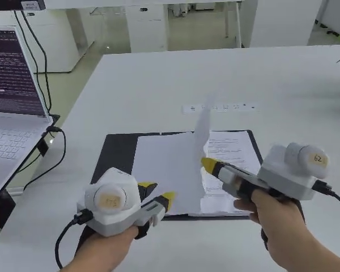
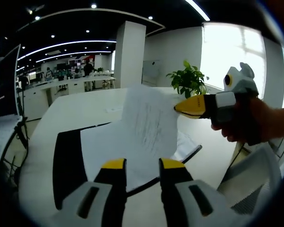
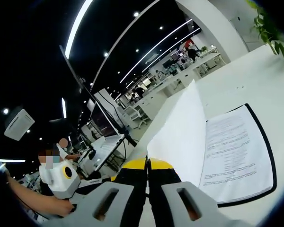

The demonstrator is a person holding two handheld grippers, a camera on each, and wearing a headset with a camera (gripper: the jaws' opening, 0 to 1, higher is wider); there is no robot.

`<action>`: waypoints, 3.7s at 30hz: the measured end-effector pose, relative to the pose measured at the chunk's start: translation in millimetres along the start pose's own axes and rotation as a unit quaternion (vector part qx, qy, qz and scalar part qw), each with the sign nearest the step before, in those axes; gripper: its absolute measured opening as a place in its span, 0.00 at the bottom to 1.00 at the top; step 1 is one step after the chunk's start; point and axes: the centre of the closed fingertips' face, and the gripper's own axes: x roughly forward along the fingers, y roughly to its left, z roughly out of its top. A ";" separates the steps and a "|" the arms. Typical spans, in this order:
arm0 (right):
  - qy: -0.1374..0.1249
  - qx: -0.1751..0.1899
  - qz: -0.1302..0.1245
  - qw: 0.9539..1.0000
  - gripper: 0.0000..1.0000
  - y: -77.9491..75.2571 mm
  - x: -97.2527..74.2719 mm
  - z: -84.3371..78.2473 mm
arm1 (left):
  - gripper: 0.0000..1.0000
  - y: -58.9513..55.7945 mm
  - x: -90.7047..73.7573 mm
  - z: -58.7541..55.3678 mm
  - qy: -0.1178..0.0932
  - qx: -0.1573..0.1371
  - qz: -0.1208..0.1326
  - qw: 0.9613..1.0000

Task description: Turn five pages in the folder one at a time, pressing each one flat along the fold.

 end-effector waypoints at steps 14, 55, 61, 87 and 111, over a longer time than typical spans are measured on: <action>0.064 -0.039 -0.008 0.997 0.00 19.0 56.8 -46.7 | 0.25 49.0 -41.4 -1.7 -0.020 -0.027 0.046 0.998; 0.238 -0.071 -0.042 0.968 0.00 -6.0 128.3 -175.1 | 0.24 91.8 -49.4 -41.6 0.022 -0.069 0.091 0.993; 0.221 -0.066 -0.027 0.973 0.20 -5.8 121.8 -167.7 | 0.24 89.2 -36.8 -43.7 0.037 -0.061 0.088 0.994; 0.133 0.020 -0.097 0.986 0.00 -115.0 66.1 -78.0 | 0.25 73.4 48.3 -107.2 0.119 0.002 0.085 0.989; 0.106 0.318 -0.072 0.939 0.00 -153.6 117.2 -54.4 | 0.25 74.4 47.4 -106.8 0.112 0.011 0.088 0.990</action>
